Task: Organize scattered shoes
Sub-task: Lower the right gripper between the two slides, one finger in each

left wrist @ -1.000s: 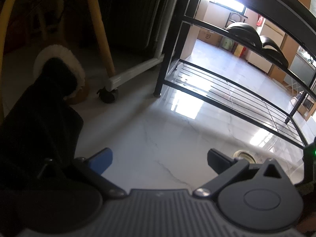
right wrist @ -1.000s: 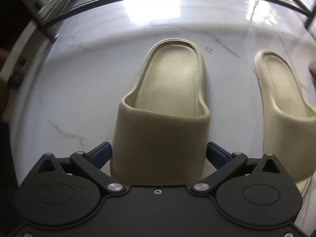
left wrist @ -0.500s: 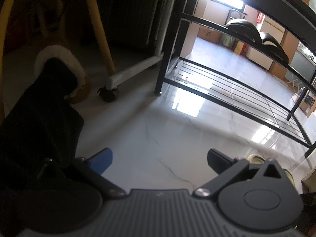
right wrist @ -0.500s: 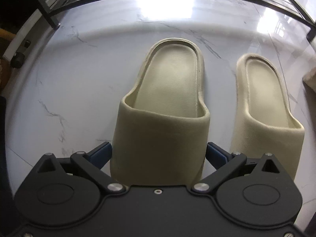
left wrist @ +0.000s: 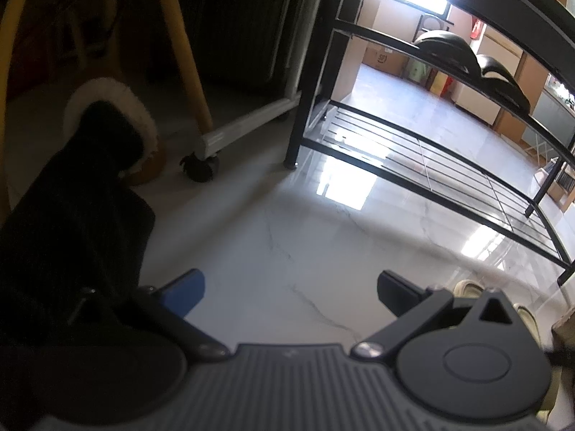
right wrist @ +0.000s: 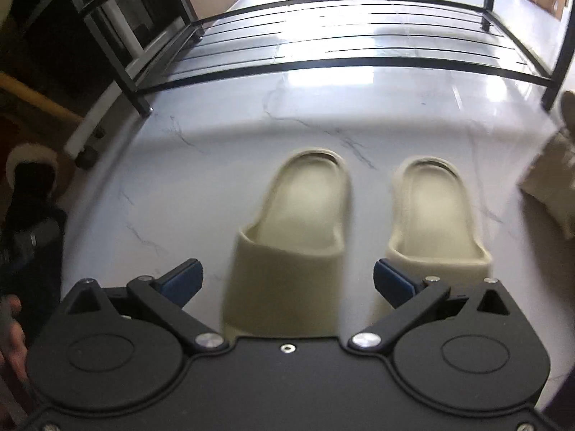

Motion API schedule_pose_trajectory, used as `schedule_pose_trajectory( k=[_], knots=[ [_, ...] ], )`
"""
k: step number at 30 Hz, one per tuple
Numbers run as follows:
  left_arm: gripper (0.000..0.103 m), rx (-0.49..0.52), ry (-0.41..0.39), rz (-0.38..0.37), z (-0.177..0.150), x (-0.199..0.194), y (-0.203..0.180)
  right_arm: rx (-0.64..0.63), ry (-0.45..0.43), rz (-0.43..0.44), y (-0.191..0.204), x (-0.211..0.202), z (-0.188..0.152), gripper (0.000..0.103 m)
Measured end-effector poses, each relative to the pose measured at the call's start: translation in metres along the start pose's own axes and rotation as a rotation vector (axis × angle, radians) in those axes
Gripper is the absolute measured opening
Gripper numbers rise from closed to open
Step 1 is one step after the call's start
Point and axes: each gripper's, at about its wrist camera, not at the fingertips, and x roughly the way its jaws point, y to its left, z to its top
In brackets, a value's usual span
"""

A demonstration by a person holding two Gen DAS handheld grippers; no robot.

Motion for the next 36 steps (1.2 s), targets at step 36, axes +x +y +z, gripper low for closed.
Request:
schedule_pose_trajectory(
  k=[36],
  knots=[
    [0.102,0.032,0.028,0.049,-0.002,0.008,-0.005,-0.303,-0.057,-0.207,0.028,0.055,-0.081,0.093]
  ],
)
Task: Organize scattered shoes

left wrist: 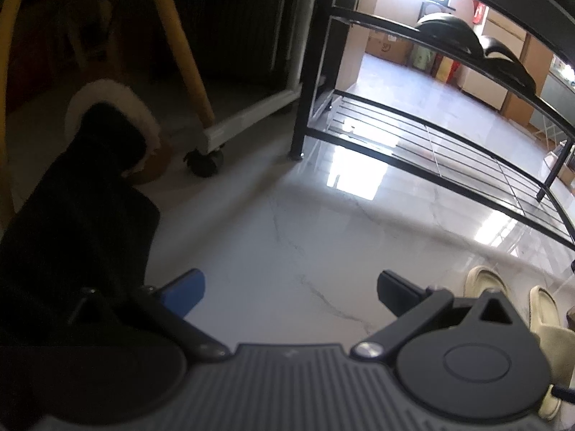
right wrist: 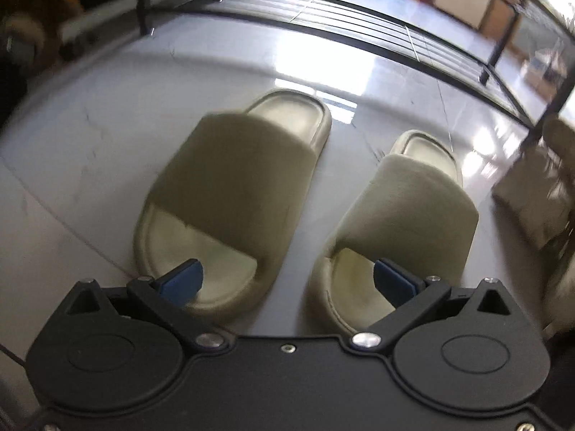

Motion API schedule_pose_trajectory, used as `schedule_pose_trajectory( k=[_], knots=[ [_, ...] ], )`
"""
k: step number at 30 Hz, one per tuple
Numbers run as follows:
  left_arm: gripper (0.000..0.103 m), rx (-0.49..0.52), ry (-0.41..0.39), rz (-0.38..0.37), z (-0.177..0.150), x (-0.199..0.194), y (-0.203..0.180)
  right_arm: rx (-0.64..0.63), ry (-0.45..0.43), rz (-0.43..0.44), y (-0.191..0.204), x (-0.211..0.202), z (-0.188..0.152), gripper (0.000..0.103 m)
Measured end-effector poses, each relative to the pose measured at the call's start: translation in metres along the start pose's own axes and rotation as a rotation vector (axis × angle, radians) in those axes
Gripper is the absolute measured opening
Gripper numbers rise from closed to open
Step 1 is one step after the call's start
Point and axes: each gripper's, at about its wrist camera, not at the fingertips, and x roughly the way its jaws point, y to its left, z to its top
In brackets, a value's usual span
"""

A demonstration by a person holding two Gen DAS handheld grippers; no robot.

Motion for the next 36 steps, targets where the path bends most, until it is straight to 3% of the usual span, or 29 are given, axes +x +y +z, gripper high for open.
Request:
schedule_pose_trajectory(
  k=[8,15,19,21,25,26,28,32,36],
  knots=[
    [0.102,-0.010,0.000,-0.006,0.000,-0.001,0.001,0.125,0.041,0.090,-0.015,0.000,0.000,0.086],
    [0.102,-0.014,0.000,-0.008,0.001,-0.002,0.002,0.166,0.063,0.106,-0.024,-0.006,-0.002,0.076],
    [0.102,-0.017,0.005,-0.010,0.001,0.000,0.002,0.208,0.101,0.138,-0.032,-0.008,-0.002,0.080],
    [0.102,-0.015,0.004,-0.012,0.001,-0.001,0.002,0.243,0.076,0.166,-0.039,-0.020,0.004,0.082],
    [0.102,-0.014,0.006,-0.019,0.001,0.000,0.001,0.286,-0.061,0.186,-0.056,-0.048,0.022,0.103],
    [0.102,-0.014,0.008,-0.020,0.001,0.000,0.001,0.312,-0.096,0.175,-0.066,-0.054,0.035,0.103],
    [0.102,-0.012,0.013,-0.023,0.001,0.001,0.000,0.353,-0.080,0.177,-0.080,-0.050,0.052,0.103],
    [0.102,-0.014,0.005,-0.029,0.001,-0.001,0.001,0.411,0.037,0.180,-0.113,-0.010,0.106,0.103],
    [0.102,-0.055,0.001,-0.035,0.003,-0.003,0.008,0.416,0.222,0.180,-0.126,0.045,0.136,0.103]
  ],
)
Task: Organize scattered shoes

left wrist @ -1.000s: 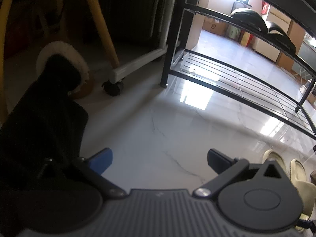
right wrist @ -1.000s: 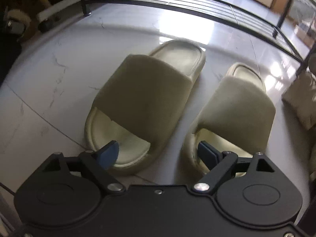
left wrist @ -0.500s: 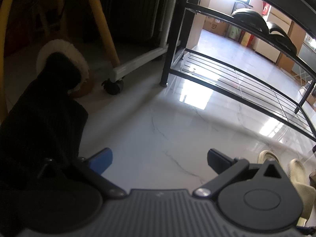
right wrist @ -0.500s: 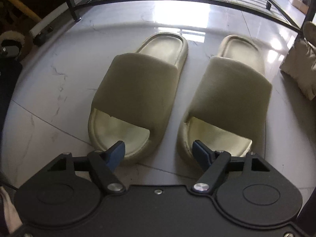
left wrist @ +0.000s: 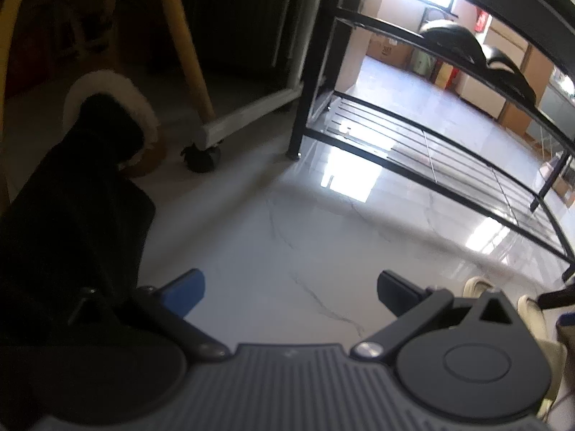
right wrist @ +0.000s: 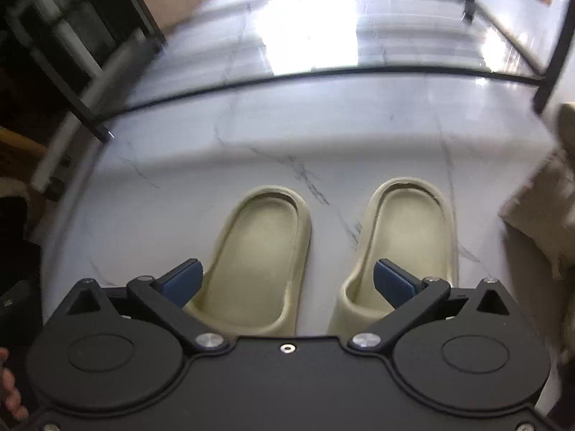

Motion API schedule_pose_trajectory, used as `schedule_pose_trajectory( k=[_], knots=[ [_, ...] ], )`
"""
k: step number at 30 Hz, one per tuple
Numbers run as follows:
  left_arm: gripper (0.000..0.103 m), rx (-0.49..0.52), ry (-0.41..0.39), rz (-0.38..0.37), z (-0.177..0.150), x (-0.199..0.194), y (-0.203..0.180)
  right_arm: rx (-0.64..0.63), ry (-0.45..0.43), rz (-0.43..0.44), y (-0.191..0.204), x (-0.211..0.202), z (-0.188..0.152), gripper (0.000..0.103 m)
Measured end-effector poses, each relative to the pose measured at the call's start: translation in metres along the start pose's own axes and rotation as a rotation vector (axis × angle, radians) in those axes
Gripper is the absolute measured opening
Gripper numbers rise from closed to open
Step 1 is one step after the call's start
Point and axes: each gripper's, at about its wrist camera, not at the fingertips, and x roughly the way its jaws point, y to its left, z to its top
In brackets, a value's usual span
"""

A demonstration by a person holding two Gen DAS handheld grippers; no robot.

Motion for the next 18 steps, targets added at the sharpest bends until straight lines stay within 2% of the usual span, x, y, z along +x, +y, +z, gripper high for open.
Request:
schedule_pose_trajectory(
  k=[3,13,15,17,18],
  knots=[
    [0.102,-0.042,0.005,-0.008,0.002,0.000,0.006,0.087,0.117,0.011,-0.006,0.024,0.008,0.103],
    [0.102,-0.093,0.018,-0.034,0.006,0.005,0.012,0.174,0.209,0.122,0.004,0.033,-0.009,0.103],
    [0.102,-0.089,0.014,-0.038,0.006,0.004,0.011,0.172,0.221,0.118,0.008,0.033,-0.007,0.103],
    [0.102,-0.086,0.013,-0.042,0.005,0.004,0.011,0.135,0.219,0.060,0.013,0.032,0.000,0.102],
    [0.102,-0.087,0.017,-0.043,0.006,0.005,0.011,0.097,0.201,-0.007,0.017,0.031,0.002,0.100]
  ],
)
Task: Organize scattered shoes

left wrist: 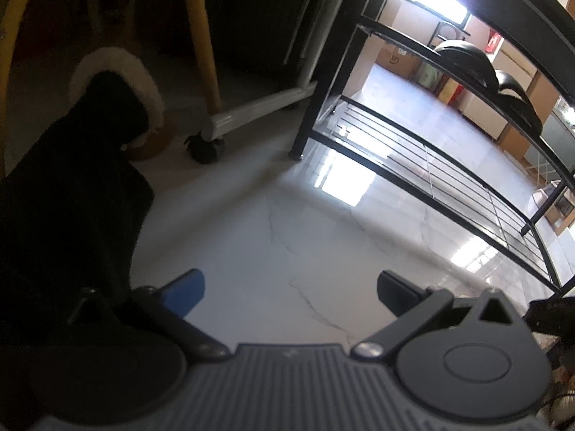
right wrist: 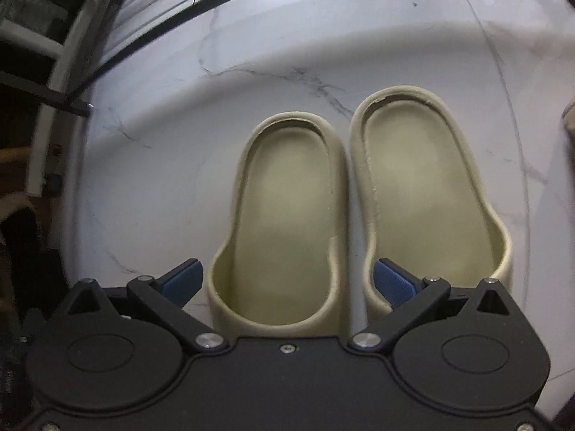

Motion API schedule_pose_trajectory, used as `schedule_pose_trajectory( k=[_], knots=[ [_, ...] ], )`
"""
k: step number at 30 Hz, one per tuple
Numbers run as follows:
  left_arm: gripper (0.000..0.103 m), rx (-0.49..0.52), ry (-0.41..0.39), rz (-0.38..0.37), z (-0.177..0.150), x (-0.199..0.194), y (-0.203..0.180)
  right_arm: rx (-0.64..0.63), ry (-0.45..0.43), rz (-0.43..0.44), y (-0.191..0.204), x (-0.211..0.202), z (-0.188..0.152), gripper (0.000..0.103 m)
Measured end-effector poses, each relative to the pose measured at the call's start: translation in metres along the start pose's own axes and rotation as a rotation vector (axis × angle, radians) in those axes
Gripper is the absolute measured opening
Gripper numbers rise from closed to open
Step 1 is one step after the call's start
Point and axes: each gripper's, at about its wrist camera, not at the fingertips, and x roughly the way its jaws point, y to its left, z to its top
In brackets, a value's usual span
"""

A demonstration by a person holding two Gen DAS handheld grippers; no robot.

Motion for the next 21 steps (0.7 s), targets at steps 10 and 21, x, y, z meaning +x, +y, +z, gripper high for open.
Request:
schedule_pose_trajectory(
  k=[10,21],
  knots=[
    [0.102,-0.044,0.015,0.000,0.002,0.002,0.005,-0.141,0.096,-0.167,0.015,0.017,-0.006,0.077],
    [0.102,-0.061,0.013,-0.001,0.003,0.002,0.007,-0.006,0.008,-0.137,-0.006,0.004,0.002,0.019]
  ],
)
